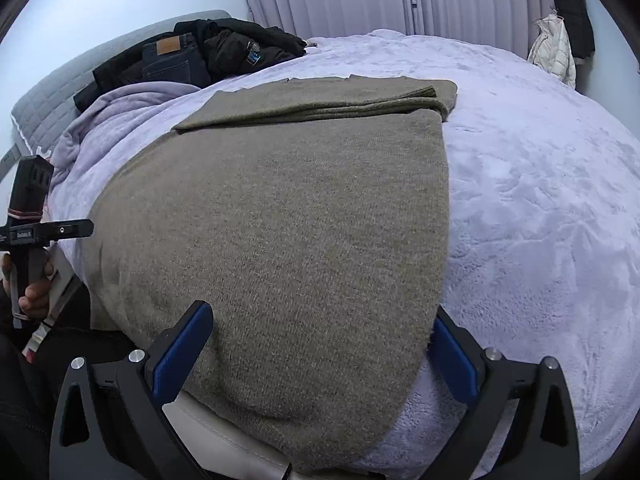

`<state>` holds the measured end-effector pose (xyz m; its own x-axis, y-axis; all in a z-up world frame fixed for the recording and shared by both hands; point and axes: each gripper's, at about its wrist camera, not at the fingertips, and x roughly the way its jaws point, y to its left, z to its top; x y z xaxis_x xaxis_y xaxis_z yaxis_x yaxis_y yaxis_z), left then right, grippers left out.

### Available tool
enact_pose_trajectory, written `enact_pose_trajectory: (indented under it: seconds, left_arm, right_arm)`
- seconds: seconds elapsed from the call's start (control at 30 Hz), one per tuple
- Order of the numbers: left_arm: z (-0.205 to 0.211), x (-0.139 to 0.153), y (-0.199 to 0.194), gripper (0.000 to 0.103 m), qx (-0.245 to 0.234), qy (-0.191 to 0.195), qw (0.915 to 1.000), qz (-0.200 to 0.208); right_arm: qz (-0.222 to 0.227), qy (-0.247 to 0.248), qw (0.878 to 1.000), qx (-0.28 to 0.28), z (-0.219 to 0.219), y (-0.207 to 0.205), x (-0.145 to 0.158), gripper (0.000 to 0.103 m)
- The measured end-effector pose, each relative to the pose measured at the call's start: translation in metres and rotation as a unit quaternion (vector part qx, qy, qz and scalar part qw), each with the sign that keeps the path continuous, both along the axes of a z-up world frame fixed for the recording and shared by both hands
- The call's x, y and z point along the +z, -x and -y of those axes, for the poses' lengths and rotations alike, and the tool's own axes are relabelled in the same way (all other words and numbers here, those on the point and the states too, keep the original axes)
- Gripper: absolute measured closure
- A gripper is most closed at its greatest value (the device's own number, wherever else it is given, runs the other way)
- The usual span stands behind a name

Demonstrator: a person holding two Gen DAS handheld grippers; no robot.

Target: Fold small clothes

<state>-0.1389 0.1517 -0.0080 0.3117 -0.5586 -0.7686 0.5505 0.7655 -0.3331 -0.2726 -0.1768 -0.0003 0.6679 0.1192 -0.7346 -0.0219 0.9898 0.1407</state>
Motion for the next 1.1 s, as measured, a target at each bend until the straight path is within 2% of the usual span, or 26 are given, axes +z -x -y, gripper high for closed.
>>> enact_pose_trajectory:
  seconds: [0.03, 0.13, 0.2, 0.27, 0.3, 0.33, 0.37, 0.47, 0.5, 0.57, 0.67, 0.7, 0.73, 0.8, 0.83, 0.87, 0.97, 1.0, 1.1]
  left_arm:
    - [-0.001, -0.003, 0.001, 0.0, -0.002, -0.001, 1.0, -0.002]
    - [-0.004, -0.003, -0.008, 0.001, 0.022, 0.033, 0.999, -0.02]
    - [-0.001, 0.003, -0.014, 0.015, 0.043, 0.045, 0.9978, -0.024]
    - [0.001, 0.006, -0.015, 0.042, 0.058, 0.017, 0.9981, -0.012]
    - [0.001, 0.005, -0.013, 0.049, 0.061, 0.001, 0.9981, -0.003]
    - [-0.002, 0.004, -0.011, 0.058, 0.063, -0.006, 0.998, 0.005]
    - [-0.006, 0.003, -0.011, 0.063, 0.067, 0.003, 0.9977, 0.004]
    - [-0.016, 0.0, -0.014, 0.062, 0.08, 0.024, 0.9965, -0.006]
    - [-0.015, -0.002, -0.016, 0.059, 0.083, 0.025, 0.9962, -0.007]
    - [-0.01, -0.003, -0.019, 0.043, 0.073, 0.031, 0.9968, -0.01]
    - [-0.004, 0.0, -0.017, 0.044, 0.064, 0.009, 0.9979, 0.004]
    - [-0.003, 0.001, -0.017, 0.05, 0.065, 0.003, 0.9979, 0.008]
    - [-0.005, 0.002, -0.017, 0.064, 0.071, -0.003, 0.9974, 0.011]
    - [-0.014, 0.006, -0.019, 0.091, 0.078, 0.01, 0.9969, -0.007]
    - [-0.018, 0.009, -0.02, 0.094, 0.075, 0.021, 0.9968, -0.018]
    - [-0.017, 0.013, -0.017, 0.094, 0.075, 0.015, 0.997, -0.012]
    - [-0.008, 0.021, -0.008, 0.094, 0.063, -0.022, 0.9977, 0.014]
    - [-0.007, 0.025, -0.008, 0.094, 0.06, -0.02, 0.9979, 0.017]
    - [-0.014, 0.039, -0.012, 0.094, 0.064, 0.022, 0.9976, 0.012]
  right_arm:
    - [0.003, 0.007, 1.0, 0.008, -0.001, 0.004, -0.001, 0.002]
    - [0.014, 0.013, 1.0, 0.014, 0.0, 0.012, -0.005, 0.002]
    - [0.01, 0.01, 1.0, 0.006, -0.002, 0.007, -0.005, 0.002]
    - [0.009, 0.013, 1.0, 0.005, -0.004, 0.004, 0.0, 0.015]
    - [0.008, 0.015, 1.0, 0.005, -0.004, 0.005, 0.002, 0.033]
    - [0.006, 0.011, 1.0, 0.006, 0.0, 0.006, 0.003, 0.046]
    - [0.006, -0.001, 1.0, 0.005, 0.004, 0.009, 0.004, 0.054]
    - [0.006, -0.06, 0.998, -0.001, 0.023, 0.013, 0.001, 0.057]
    - [0.008, -0.085, 0.996, -0.009, 0.029, 0.012, -0.001, 0.056]
    - [0.014, -0.137, 0.99, -0.021, 0.039, 0.011, -0.006, 0.052]
    - [0.017, -0.153, 0.988, -0.026, 0.041, 0.009, -0.008, 0.052]
    - [0.018, -0.148, 0.989, -0.024, 0.04, 0.009, -0.008, 0.052]
    - [0.018, -0.142, 0.989, -0.024, 0.037, 0.009, -0.008, 0.052]
    - [0.012, -0.128, 0.991, -0.021, 0.033, 0.006, -0.006, 0.061]
    - [0.008, -0.122, 0.992, -0.018, 0.03, 0.004, -0.003, 0.079]
    - [0.005, -0.127, 0.992, -0.013, 0.03, 0.003, -0.001, 0.087]
    - [0.012, -0.142, 0.99, 0.0, 0.031, 0.005, 0.009, 0.091]
    - [0.016, -0.142, 0.99, 0.006, 0.031, 0.006, 0.014, 0.091]
    - [0.032, -0.157, 0.987, 0.014, 0.036, 0.009, 0.029, 0.095]
